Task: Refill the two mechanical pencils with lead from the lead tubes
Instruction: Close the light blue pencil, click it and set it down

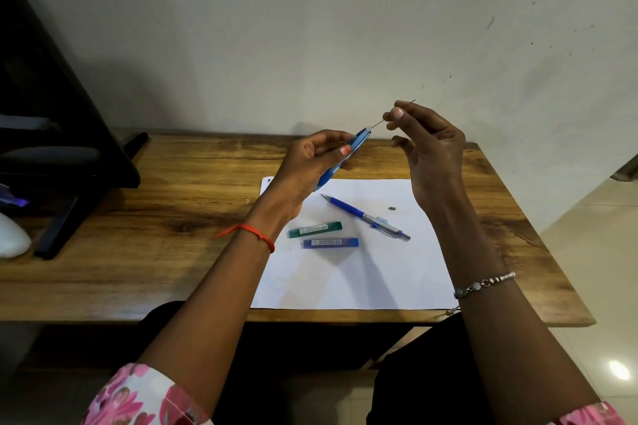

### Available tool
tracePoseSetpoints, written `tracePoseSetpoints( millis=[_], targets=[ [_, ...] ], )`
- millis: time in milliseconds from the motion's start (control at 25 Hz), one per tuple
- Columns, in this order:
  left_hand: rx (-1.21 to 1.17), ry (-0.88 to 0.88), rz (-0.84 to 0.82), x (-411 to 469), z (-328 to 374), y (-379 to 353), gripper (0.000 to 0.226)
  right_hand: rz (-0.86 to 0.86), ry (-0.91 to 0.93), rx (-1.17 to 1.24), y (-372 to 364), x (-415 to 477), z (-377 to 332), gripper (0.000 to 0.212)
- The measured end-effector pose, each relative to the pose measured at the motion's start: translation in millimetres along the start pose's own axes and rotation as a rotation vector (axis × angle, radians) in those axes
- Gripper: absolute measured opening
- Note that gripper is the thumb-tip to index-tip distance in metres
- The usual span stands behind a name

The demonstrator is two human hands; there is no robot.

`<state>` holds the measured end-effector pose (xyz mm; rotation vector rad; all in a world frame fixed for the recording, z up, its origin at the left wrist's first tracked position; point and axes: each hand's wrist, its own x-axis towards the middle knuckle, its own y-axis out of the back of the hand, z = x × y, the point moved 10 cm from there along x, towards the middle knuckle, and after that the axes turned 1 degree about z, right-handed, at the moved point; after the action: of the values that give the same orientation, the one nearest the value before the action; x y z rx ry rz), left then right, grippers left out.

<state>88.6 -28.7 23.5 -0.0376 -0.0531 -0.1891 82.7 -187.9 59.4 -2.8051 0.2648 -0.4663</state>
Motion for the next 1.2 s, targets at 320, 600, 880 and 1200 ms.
tracePoseSetpoints(
  millis=[320, 600, 880, 1200],
  targets=[
    [0.014, 0.002, 0.006, -0.7, 0.6, -0.6, 0.014, -0.008, 0.011, -0.031, -0.1, 1.2, 0.3, 0.012],
    [-0.045, 0.017, 0.042, -4.0, -8.2, -5.6, 0.017, -0.061, 0.022, -0.284, -10.0, -1.1, 3.2, 0.010],
    [-0.033, 0.024, 0.048, -4.9, -6.3, -3.6, 0.023, -0.065, -0.040, -0.286, -8.6, -1.4, 9.1, 0.012],
    [-0.062, -0.006, 0.109, -2.3, 3.6, 14.5, 0.013, -0.277, -0.251, -0.839, -3.6, -6.1, 45.2, 0.010]
  ],
)
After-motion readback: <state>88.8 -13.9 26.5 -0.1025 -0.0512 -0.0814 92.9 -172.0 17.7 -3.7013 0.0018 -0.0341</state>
